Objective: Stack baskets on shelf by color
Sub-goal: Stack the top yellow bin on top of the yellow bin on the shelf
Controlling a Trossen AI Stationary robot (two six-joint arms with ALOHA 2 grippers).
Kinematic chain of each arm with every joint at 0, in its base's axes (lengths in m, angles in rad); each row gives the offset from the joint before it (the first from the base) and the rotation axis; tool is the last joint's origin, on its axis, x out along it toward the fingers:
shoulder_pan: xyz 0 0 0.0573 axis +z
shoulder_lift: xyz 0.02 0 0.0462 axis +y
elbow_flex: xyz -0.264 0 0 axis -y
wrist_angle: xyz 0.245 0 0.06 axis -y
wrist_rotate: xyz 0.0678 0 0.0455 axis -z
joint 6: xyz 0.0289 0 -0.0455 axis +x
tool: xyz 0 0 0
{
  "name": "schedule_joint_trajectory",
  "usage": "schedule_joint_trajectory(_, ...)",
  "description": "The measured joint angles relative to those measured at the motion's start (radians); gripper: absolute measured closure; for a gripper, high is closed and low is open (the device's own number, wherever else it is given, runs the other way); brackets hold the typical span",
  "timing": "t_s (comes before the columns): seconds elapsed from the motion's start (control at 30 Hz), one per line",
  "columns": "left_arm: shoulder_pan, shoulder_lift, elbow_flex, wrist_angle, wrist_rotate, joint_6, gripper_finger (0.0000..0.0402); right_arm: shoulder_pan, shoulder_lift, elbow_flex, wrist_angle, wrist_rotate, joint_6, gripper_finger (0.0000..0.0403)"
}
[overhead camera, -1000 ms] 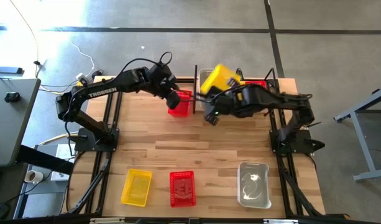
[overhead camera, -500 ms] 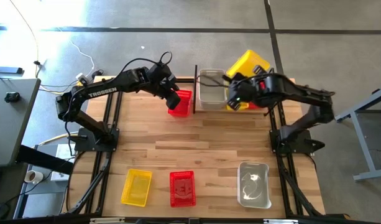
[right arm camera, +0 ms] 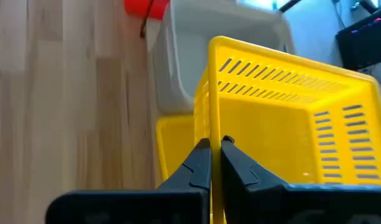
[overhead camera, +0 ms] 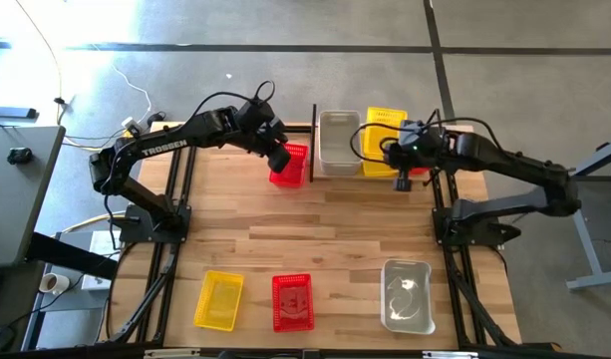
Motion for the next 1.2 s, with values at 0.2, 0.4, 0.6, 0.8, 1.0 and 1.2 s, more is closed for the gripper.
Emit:
schedule_joint_trajectory(0.2,0.000,0.000,0.000,0.000,0.000,-0.015,0.0275,-0.064,-0.062,-0.134,0.101,-0.054,-0.136,0.0403)
schedule_joint_trajectory(0.4,0.000,0.000,0.000,0.000,0.000,-0.015,0.0275,-0.106,-0.066,-0.206,0.147,-0.164,-0.249,0.0403)
schedule_joint_trajectory(0.6,0.000,0.000,0.000,0.001,0.001,-0.045,0.0275,-0.147,-0.066,-0.234,0.141,-0.219,-0.335,0.0403)
schedule_joint_trajectory(0.8,0.000,0.000,0.000,0.001,0.001,-0.068,0.0275,-0.193,-0.062,-0.234,0.142,-0.264,-0.381,0.0403)
schedule_joint_trajectory(1.0,0.000,0.000,0.000,0.001,0.000,-0.069,0.0275,-0.216,-0.014,-0.235,0.146,-0.301,-0.354,0.0402)
schedule_joint_trajectory(1.2,-0.001,0.000,0.000,0.001,0.000,-0.085,0.0275,-0.216,0.051,-0.235,0.150,-0.295,-0.353,0.0402)
